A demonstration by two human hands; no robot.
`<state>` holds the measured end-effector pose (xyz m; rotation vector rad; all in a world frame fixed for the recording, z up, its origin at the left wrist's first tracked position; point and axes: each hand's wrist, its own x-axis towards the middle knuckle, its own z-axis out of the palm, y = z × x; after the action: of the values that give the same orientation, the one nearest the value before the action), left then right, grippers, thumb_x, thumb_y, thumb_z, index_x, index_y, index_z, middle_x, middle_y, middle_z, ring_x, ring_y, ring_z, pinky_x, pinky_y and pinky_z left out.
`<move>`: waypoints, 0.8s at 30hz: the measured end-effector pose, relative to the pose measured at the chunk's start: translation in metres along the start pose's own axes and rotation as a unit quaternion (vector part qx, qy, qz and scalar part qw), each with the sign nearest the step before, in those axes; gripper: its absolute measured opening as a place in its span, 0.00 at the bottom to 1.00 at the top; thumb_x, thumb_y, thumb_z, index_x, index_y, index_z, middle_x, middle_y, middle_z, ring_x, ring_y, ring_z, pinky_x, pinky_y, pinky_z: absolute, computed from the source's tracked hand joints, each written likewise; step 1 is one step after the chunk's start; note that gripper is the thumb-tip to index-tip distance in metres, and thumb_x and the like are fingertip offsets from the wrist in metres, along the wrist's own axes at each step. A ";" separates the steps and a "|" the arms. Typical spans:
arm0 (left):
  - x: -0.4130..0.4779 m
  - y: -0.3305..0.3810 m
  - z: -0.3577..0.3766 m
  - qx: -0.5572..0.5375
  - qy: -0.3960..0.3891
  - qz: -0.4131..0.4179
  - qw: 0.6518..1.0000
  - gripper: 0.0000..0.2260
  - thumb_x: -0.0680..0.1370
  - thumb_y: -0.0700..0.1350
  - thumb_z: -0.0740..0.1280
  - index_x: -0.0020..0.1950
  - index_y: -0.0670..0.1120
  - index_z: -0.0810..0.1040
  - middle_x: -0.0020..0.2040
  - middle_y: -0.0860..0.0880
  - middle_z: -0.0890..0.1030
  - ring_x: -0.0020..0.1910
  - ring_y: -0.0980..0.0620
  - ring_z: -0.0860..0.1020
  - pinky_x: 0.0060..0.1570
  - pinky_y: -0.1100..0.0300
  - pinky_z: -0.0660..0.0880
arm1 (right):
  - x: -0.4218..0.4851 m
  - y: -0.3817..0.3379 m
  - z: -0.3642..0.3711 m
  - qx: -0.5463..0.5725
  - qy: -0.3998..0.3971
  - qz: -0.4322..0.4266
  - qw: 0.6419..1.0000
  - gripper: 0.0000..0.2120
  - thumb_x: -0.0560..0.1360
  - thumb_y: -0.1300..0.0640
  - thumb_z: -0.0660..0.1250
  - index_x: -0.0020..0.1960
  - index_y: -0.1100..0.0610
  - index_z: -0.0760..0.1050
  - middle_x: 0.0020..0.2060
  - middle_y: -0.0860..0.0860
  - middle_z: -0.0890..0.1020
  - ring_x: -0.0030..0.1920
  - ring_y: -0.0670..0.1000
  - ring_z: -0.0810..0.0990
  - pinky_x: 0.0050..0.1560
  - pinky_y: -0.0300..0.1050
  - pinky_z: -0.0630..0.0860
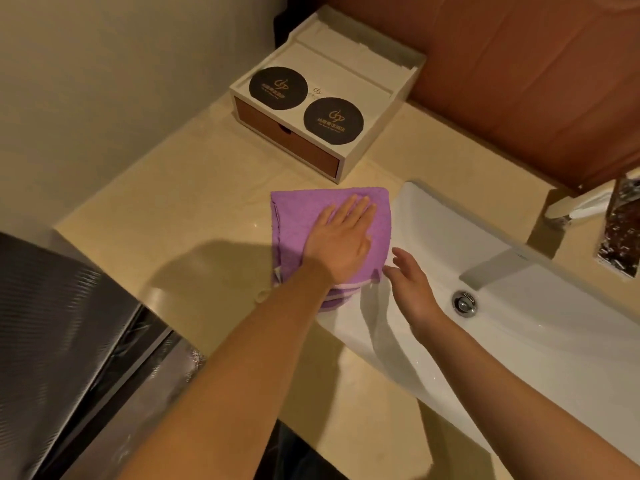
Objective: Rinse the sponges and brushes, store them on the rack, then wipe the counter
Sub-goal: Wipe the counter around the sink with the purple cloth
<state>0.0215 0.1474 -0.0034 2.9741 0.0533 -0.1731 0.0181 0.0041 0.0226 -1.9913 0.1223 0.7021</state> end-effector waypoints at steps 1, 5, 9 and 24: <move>-0.001 0.003 0.000 -0.009 0.004 -0.011 1.000 0.24 0.83 0.51 0.46 0.77 0.49 0.44 0.78 0.51 0.44 0.77 0.52 0.44 0.74 0.51 0.45 | 0.004 -0.003 0.002 0.044 -0.006 0.029 0.999 0.25 0.78 0.58 0.58 0.74 0.53 0.59 0.73 0.51 0.64 0.71 0.52 0.64 0.62 0.41 0.61; -0.007 0.005 -0.005 -0.017 -0.007 -0.043 0.999 0.25 0.82 0.51 0.47 0.77 0.49 0.43 0.78 0.51 0.44 0.77 0.52 0.43 0.74 0.52 0.45 | 0.015 -0.011 0.010 0.060 -0.067 0.028 0.996 0.27 0.77 0.59 0.59 0.74 0.52 0.55 0.63 0.52 0.74 0.51 0.45 0.76 0.49 0.32 0.69; -0.033 -0.001 0.006 -0.024 0.030 -0.054 0.998 0.25 0.81 0.51 0.50 0.77 0.48 0.53 0.78 0.49 0.54 0.76 0.51 0.54 0.73 0.52 0.52 | 0.016 -0.013 0.011 0.026 -0.123 0.017 0.992 0.28 0.75 0.60 0.65 0.72 0.54 0.58 0.57 0.54 0.76 0.44 0.44 0.77 0.35 0.31 0.73; -0.120 -0.085 -0.003 -0.032 0.027 -0.228 0.973 0.28 0.79 0.55 0.40 0.77 0.47 0.50 0.78 0.49 0.51 0.77 0.51 0.49 0.72 0.51 0.53 | -0.021 -0.048 0.098 -0.355 -0.113 -0.334 0.866 0.18 0.77 0.54 0.60 0.67 0.54 0.66 0.56 0.57 0.70 0.49 0.62 0.76 0.47 0.51 0.73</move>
<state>-0.1008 0.2287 0.0000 2.8500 0.7348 -0.1413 -0.0237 0.1064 0.0367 -2.3818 -1.0647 0.5388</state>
